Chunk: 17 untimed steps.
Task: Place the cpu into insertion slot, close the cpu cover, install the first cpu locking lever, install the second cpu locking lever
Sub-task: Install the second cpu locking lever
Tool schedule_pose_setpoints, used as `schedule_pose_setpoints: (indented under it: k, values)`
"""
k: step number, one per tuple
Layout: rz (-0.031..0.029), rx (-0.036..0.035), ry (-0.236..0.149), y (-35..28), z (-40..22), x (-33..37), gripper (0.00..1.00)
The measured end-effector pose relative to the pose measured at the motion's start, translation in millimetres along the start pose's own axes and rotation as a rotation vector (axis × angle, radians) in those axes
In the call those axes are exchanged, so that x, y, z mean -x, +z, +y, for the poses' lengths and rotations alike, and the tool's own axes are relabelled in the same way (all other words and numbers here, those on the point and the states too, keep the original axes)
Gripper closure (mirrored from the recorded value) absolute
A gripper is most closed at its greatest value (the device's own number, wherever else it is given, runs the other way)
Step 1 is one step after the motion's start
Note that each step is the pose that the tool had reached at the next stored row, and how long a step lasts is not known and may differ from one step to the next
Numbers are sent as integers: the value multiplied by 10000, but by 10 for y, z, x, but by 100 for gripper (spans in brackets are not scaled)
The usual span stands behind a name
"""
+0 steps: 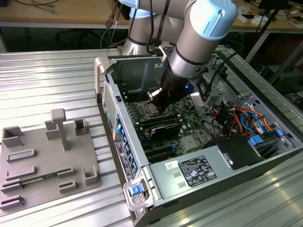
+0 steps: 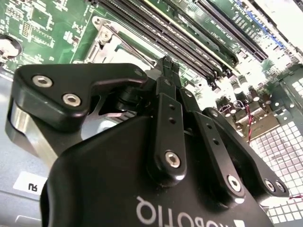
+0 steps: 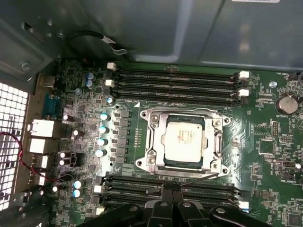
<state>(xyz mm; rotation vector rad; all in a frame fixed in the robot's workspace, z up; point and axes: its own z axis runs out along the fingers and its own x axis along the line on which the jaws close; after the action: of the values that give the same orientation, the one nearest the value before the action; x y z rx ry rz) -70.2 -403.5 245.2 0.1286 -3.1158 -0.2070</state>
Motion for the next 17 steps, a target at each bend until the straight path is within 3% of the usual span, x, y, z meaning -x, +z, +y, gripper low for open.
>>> schedule_pose_setpoints:
  k: [3,9,11,14,17]
  values:
    - [-8,103,2,21,-7,-50,89]
    - [17,125,229,93,-13,-100,89]
    - [57,147,386,109,-15,-101,89]
    - [121,235,501,118,-21,-101,89]
    - [112,492,521,121,-55,-104,89]
